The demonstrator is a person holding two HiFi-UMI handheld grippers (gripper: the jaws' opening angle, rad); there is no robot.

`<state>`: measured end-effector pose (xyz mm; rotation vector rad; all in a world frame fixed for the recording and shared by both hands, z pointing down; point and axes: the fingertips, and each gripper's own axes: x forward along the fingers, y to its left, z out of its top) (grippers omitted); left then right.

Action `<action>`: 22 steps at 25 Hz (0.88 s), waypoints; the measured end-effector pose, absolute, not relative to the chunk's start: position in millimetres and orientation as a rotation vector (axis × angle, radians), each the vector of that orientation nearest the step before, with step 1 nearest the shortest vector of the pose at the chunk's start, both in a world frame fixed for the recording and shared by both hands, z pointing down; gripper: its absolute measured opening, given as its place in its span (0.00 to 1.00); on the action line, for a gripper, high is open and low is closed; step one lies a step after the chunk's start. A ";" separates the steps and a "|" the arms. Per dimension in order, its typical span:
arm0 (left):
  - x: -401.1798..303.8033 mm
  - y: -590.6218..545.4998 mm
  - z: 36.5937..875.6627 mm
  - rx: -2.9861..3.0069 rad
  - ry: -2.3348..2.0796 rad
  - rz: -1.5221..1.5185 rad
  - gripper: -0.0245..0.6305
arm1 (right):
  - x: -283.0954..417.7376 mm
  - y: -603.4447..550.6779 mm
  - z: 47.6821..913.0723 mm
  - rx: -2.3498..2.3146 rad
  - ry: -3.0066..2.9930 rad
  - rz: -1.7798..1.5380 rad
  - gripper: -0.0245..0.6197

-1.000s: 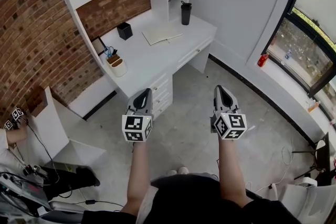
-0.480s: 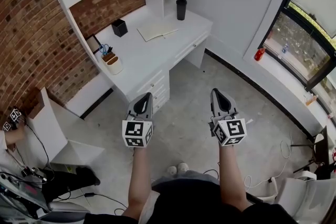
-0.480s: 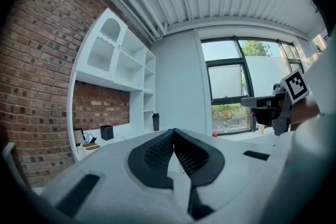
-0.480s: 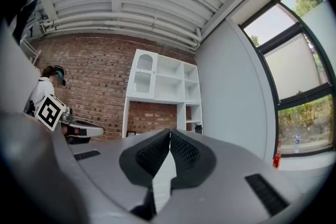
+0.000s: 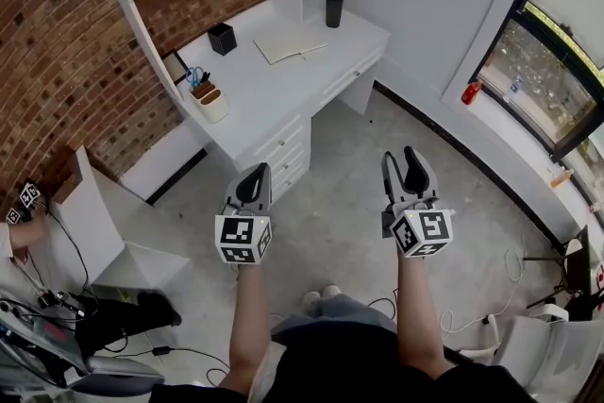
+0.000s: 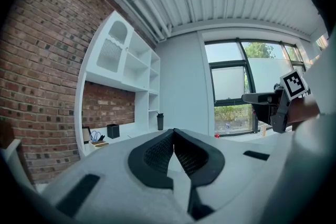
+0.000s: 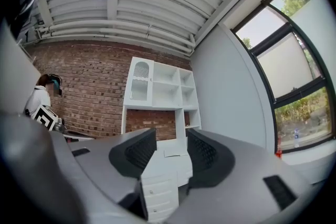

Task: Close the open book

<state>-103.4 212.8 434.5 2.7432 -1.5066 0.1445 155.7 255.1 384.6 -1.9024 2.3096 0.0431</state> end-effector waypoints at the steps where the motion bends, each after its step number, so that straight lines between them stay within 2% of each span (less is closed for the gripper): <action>1: -107.3 212.8 432.8 2.746 -1.513 0.139 0.05 | 154.1 255.4 384.0 -1.904 2.306 0.048 0.30; 12: -124.5 199.3 402.8 2.793 -1.563 0.071 0.05 | 151.8 250.8 368.0 -1.906 2.268 0.107 0.33; 22: -120.7 150.3 384.2 2.826 -1.590 0.023 0.05 | 162.4 199.8 351.7 -1.893 2.248 0.162 0.33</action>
